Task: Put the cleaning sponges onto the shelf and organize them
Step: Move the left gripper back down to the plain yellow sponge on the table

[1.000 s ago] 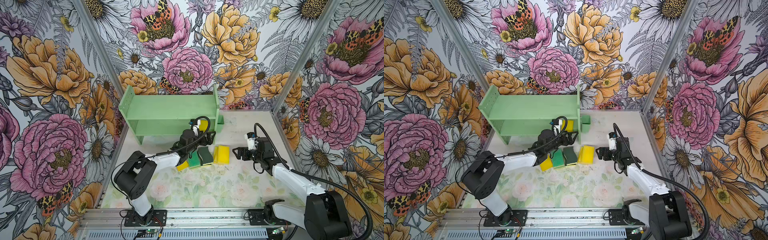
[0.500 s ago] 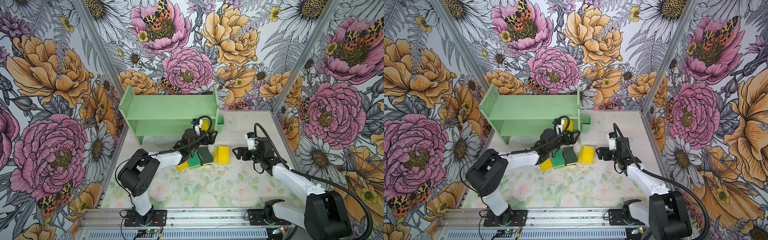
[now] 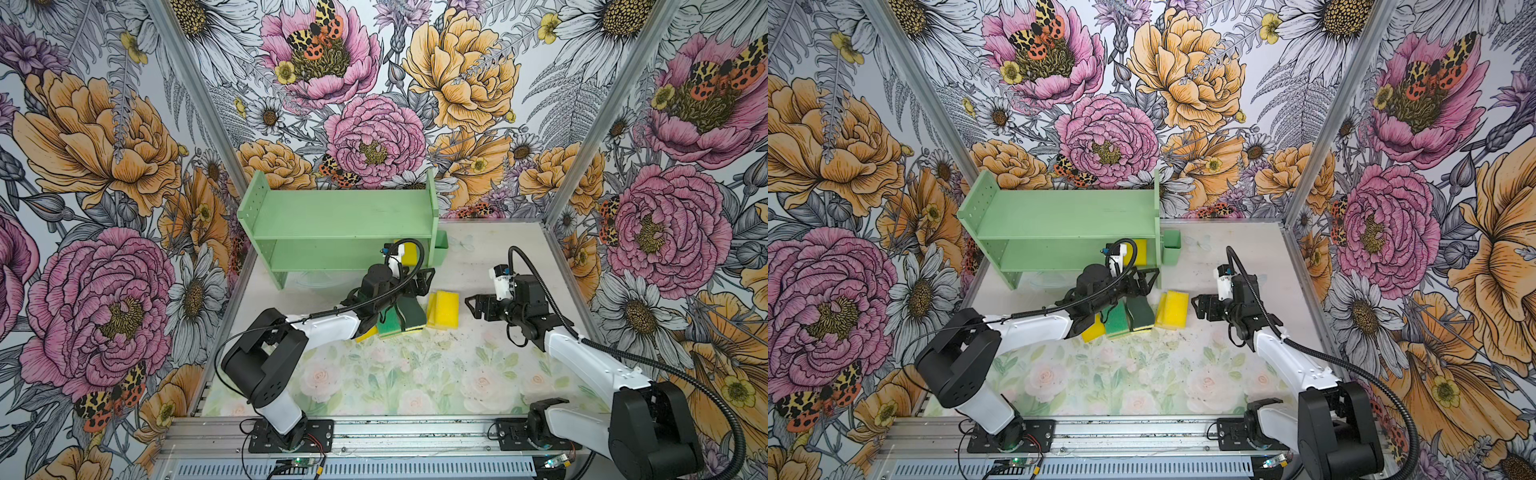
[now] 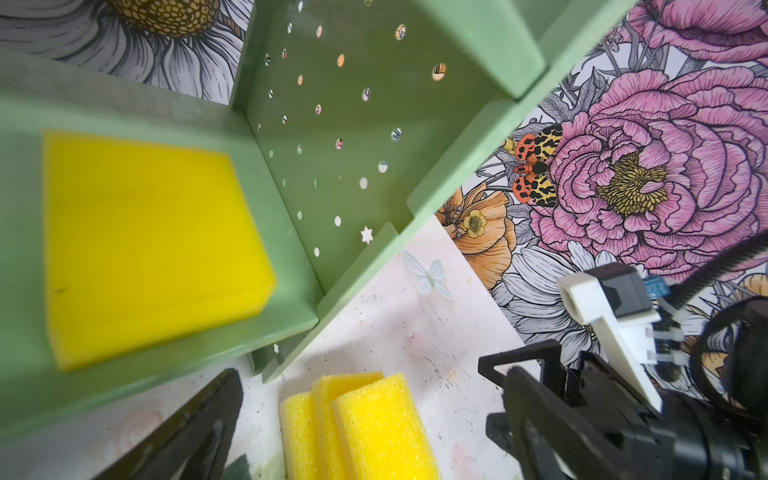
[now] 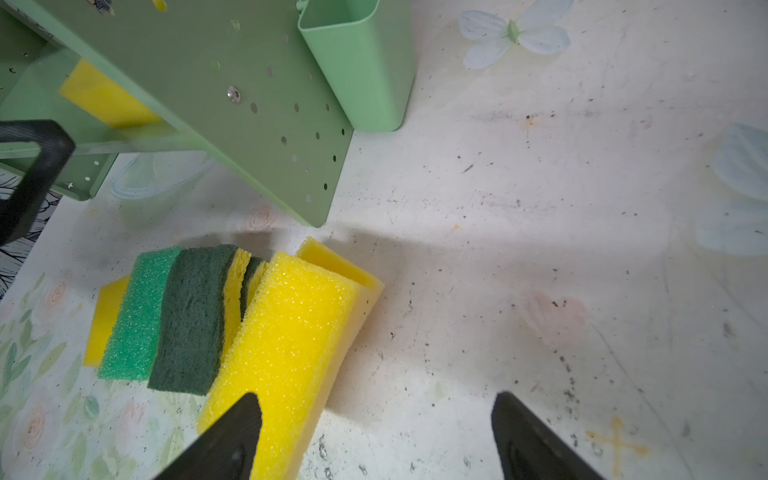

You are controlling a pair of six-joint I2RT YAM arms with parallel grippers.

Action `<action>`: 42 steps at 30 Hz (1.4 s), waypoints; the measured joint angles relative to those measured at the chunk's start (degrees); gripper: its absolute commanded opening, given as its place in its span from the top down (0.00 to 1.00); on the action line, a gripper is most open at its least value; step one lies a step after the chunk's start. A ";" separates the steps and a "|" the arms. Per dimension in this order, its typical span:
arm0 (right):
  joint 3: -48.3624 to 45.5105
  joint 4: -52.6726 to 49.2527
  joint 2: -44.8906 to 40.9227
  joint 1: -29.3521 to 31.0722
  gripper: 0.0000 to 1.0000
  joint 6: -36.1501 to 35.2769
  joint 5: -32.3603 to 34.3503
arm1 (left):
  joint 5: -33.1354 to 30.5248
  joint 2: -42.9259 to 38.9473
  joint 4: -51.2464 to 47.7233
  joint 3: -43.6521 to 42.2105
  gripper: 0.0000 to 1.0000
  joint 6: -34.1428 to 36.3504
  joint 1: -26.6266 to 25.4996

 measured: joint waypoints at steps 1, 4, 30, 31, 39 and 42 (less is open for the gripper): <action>0.00 0.00 0.00 0.00 0.11 0.02 -0.13 | -1.75 -2.58 -1.81 -0.48 0.01 0.13 -0.70; 0.00 0.00 0.00 0.00 0.11 0.02 -0.52 | -6.67 -9.27 -6.93 -1.40 0.01 0.24 -2.43; 0.00 0.20 2.12 1.64 0.13 3.21 -2.97 | -39.87 -26.10 -46.34 -20.72 0.01 -35.56 -9.62; 0.00 0.20 2.12 1.66 0.13 3.26 -2.95 | -40.15 -25.51 -47.17 -20.85 0.01 -36.79 -9.62; 0.00 0.20 2.10 1.99 0.13 3.69 -2.93 | -40.46 -18.97 -52.30 -20.96 0.01 -40.28 -8.57; 0.00 0.20 2.21 2.03 0.13 3.69 -2.93 | -40.41 -16.52 -52.89 -20.24 0.01 -40.26 -7.91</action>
